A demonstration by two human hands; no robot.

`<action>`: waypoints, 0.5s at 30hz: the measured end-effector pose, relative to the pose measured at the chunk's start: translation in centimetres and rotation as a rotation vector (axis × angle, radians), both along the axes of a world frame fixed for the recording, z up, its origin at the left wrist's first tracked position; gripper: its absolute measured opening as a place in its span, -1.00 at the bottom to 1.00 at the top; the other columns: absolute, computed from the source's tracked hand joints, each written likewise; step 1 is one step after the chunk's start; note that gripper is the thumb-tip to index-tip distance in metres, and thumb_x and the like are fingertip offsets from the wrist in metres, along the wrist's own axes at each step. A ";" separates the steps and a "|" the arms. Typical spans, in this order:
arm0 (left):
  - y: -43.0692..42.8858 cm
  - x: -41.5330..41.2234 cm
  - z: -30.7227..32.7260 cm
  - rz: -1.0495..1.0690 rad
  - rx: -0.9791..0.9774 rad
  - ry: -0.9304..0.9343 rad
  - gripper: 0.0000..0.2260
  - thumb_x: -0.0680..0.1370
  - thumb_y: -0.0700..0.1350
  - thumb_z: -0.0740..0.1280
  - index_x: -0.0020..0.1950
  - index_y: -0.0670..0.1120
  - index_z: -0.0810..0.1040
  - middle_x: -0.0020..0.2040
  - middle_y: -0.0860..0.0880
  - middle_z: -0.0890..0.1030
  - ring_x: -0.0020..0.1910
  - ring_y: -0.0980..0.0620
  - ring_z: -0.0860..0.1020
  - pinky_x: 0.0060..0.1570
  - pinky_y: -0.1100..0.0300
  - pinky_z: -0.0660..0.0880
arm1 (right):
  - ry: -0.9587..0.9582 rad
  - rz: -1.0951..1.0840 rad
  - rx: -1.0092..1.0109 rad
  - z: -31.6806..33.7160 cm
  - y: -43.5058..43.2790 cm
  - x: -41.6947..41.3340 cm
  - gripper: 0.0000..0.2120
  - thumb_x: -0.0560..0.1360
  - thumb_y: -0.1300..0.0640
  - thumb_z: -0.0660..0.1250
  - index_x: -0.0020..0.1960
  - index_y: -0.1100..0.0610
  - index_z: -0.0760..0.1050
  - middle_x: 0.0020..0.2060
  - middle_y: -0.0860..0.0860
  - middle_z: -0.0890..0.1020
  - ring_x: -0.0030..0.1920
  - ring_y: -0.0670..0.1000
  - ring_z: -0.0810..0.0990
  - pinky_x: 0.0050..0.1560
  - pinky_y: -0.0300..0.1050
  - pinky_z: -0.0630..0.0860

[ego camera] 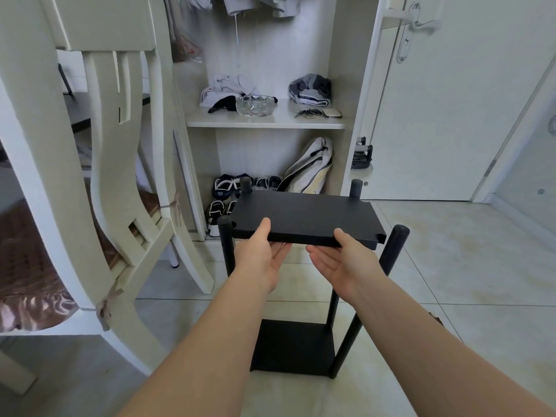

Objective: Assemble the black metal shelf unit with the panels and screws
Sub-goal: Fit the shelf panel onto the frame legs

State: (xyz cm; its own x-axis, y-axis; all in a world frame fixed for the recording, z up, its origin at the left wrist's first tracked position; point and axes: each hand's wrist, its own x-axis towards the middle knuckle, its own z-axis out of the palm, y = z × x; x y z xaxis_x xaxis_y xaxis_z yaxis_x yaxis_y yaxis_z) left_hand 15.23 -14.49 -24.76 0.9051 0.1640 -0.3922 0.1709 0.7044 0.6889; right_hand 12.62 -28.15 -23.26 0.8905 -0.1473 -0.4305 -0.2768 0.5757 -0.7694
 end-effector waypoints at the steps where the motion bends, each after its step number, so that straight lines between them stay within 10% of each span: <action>1: -0.1 0.0 -0.1 -0.002 -0.002 0.003 -0.79 0.60 -0.10 0.39 0.20 -0.14 0.52 0.10 -0.18 0.68 0.01 -0.10 0.69 -0.13 0.11 0.65 | 0.005 0.007 -0.002 -0.1 -0.1 0.1 -0.80 0.67 0.14 0.29 0.25 0.20 0.46 -0.08 0.26 0.71 -0.17 0.15 0.76 -0.27 -0.06 0.67; 15: -0.9 -0.3 -2.2 0.005 -0.001 0.103 -0.81 0.57 -0.23 0.41 0.17 -0.18 0.51 0.05 -0.21 0.68 -0.06 -0.13 0.70 -0.11 0.07 0.66 | 0.111 0.146 0.006 -1.5 -1.6 0.5 -0.69 0.70 0.13 0.21 0.36 0.29 0.40 0.03 0.30 0.66 -0.04 0.18 0.71 -0.12 0.01 0.64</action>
State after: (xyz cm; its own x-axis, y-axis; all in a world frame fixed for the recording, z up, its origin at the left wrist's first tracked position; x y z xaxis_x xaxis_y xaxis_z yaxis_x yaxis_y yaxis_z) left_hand 14.97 -15.44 -26.96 0.8591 0.1681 -0.4835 0.2372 0.7063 0.6670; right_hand 13.14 -29.73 -24.73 0.8494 -0.0171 -0.5275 -0.4403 0.5280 -0.7261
